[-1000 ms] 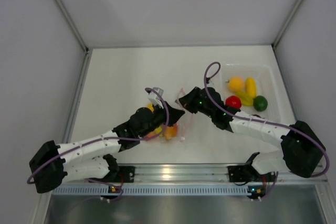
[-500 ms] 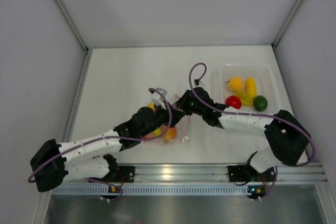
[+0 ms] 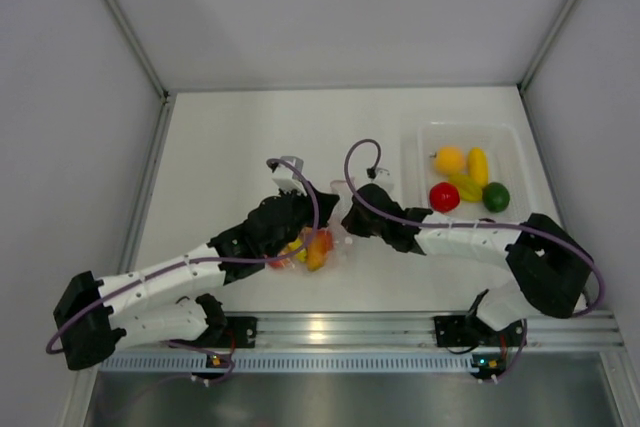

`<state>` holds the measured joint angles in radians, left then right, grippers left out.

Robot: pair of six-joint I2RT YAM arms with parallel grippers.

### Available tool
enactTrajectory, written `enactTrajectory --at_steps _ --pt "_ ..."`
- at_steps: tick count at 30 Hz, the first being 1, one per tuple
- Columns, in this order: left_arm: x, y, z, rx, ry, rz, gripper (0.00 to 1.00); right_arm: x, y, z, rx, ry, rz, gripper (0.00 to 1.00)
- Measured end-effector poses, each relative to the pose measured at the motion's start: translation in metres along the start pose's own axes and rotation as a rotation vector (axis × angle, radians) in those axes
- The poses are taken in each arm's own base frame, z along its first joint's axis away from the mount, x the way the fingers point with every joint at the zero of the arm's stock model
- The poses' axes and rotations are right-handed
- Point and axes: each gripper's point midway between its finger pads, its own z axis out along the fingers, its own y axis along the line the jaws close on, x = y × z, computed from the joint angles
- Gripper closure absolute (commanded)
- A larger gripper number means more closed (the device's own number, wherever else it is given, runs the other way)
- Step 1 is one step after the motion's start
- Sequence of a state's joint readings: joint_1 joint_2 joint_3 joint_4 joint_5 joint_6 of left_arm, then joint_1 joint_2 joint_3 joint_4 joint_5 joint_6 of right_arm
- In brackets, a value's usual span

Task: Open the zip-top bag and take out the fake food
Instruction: Adjust the zipper food storage bag at the center of the board.

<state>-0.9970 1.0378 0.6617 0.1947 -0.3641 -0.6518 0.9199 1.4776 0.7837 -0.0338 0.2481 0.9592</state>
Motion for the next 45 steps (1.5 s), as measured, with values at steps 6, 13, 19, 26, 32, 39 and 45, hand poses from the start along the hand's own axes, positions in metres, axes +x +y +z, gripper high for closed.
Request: enactTrajectory --at_steps 6,13,19,26,32,39,45 --pt "0.001 0.004 0.0 -0.02 0.006 0.007 1.0 0.0 -0.021 -0.01 0.052 -0.025 -0.025 1.0" --pt "0.001 0.004 0.0 -0.02 0.006 0.007 1.0 -0.012 -0.024 -0.032 0.033 -0.062 -0.026 1.0" --pt "0.004 -0.001 -0.001 0.006 0.025 0.006 1.0 -0.036 0.007 -0.061 -0.084 -0.105 -0.029 1.0" --pt "0.008 -0.011 -0.003 0.052 0.045 0.004 1.0 -0.035 0.044 -0.059 -0.191 -0.03 -0.051 1.0" --pt "0.007 -0.01 -0.002 0.049 0.04 0.008 1.0 -0.018 0.05 -0.044 -0.202 0.064 -0.096 1.0" --pt "-0.002 -0.004 -0.003 0.014 0.0 0.019 1.0 0.004 0.011 -0.029 -0.116 0.123 -0.13 1.0" --pt "-0.007 0.003 -0.009 -0.023 -0.02 0.037 1.0 0.005 -0.042 -0.033 0.039 0.119 -0.153 1.0"
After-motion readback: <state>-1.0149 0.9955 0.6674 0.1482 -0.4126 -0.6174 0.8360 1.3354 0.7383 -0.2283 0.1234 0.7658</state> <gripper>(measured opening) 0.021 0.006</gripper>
